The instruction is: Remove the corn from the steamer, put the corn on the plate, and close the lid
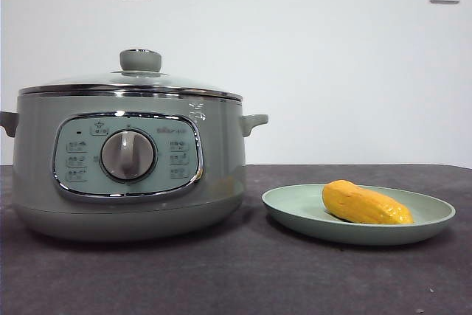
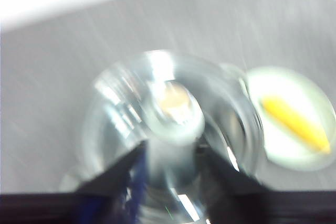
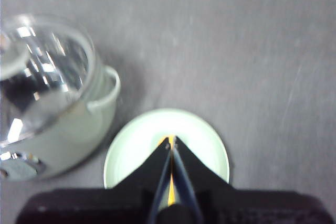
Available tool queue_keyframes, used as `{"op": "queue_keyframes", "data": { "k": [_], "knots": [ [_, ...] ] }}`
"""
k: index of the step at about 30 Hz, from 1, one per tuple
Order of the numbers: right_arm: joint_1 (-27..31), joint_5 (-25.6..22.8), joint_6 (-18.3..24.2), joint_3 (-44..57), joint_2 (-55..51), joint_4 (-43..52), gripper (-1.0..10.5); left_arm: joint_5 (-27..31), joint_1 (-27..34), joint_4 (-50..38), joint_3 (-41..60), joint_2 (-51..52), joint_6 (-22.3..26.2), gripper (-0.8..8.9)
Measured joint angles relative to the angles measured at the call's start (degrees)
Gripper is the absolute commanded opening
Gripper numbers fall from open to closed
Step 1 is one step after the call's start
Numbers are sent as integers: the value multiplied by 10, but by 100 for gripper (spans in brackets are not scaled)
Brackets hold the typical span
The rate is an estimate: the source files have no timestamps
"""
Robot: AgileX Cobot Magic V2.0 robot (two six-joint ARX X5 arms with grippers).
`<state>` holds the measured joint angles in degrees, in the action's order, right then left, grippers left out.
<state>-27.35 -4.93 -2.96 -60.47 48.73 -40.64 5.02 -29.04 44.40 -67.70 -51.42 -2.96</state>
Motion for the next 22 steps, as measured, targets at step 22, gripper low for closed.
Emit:
{"op": "queue_keyframes", "data": {
  "k": [22],
  "knots": [
    [0,0,13,224,-228,123,1,73,-12,-102,287,221,-11,-3]
  ]
}}
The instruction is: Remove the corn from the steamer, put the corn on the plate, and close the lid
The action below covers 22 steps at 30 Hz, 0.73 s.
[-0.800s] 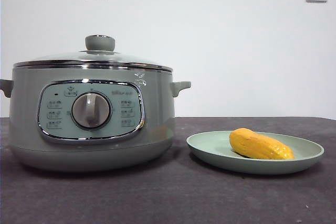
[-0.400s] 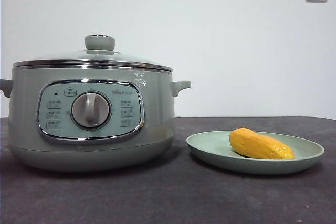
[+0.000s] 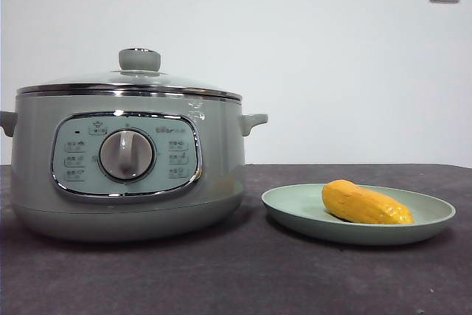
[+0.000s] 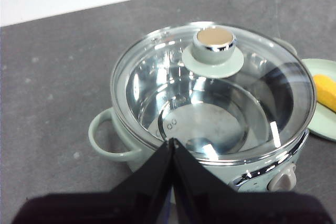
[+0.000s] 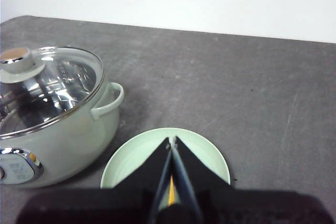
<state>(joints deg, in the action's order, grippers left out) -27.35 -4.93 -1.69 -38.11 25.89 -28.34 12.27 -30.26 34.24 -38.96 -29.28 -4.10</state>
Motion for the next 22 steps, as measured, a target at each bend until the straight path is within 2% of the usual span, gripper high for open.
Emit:
{"op": "queue_keyframes", "data": {
  "k": [7,13,18,22],
  "knots": [
    [0,0,0,0,0,-14,1,-2,-1,2,0,-10,0,-3],
    [0,0,0,0,0,-14,1,7,21,6,1,62,19,-3],
    [0,0,0,0,0,-14,1,8,82,-102,56,153,29,-3],
    [0,0,0,0,0,-14,1,-2,145,-187,172,204,38,-3]
  ]
}}
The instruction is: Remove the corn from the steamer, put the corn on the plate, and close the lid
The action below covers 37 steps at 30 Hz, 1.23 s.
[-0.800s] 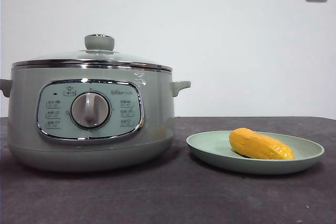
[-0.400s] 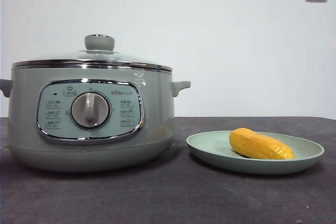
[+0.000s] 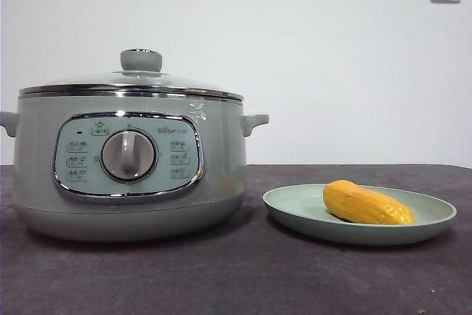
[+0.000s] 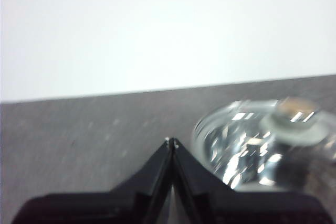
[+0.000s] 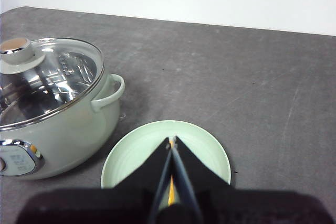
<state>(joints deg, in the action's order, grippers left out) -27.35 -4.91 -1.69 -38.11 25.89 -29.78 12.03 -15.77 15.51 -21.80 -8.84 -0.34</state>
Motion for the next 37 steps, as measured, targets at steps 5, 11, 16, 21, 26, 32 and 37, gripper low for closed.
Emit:
{"op": "queue_keyframes", "data": {
  "k": [5,11,16,21,26,32,37],
  "knots": [
    [0,0,0,0,0,0,1,-87,77,-33,116,41,3,-3],
    [0,0,0,0,0,-2,1,-104,121,-41,178,72,3,-3],
    [0,0,0,0,0,-2,1,-106,135,-38,200,85,3,-3],
    [0,0,0,0,0,-3,1,-106,139,-29,200,86,3,-3],
    [0,0,0,0,0,-4,1,-106,139,-28,200,86,3,-3],
    [0,0,0,0,0,-6,1,-106,139,-28,200,86,3,-3],
    [0,0,0,0,0,-7,1,-106,139,-28,200,86,3,-3]
  ]
}}
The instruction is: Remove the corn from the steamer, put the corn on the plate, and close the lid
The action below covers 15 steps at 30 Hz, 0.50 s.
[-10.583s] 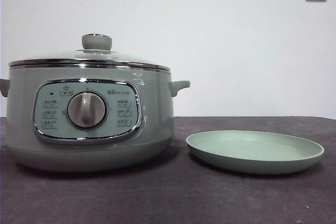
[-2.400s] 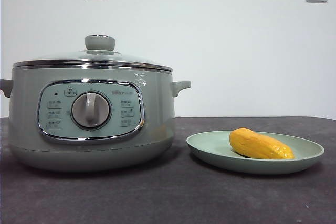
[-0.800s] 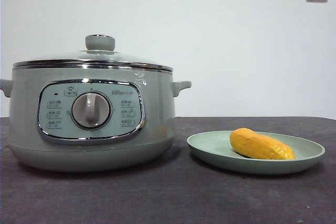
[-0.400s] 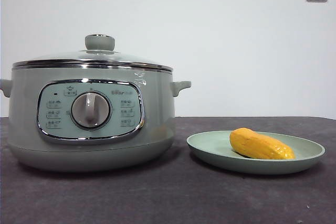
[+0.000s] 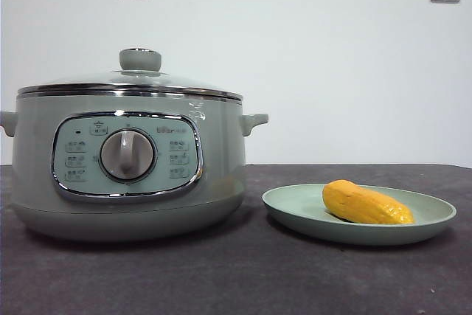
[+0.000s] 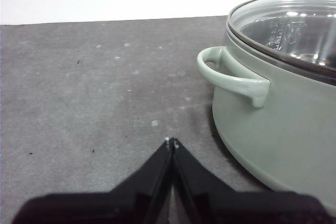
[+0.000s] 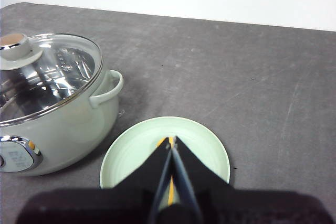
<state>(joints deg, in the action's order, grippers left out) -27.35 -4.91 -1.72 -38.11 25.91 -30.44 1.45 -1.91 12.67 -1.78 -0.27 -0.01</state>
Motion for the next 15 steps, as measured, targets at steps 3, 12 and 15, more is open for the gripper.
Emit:
{"op": "queue_keyframes", "data": {
  "k": [3,12,15],
  "knots": [
    [0,0,0,0,0,0,1,0,0,0,0,0,0,-3],
    [4,0,2,6,-18,-10,1,0,0,0,0,0,0,-3],
    [31,5,17,40,-54,16,1,0,0,0,0,0,0,-3]
  ]
}}
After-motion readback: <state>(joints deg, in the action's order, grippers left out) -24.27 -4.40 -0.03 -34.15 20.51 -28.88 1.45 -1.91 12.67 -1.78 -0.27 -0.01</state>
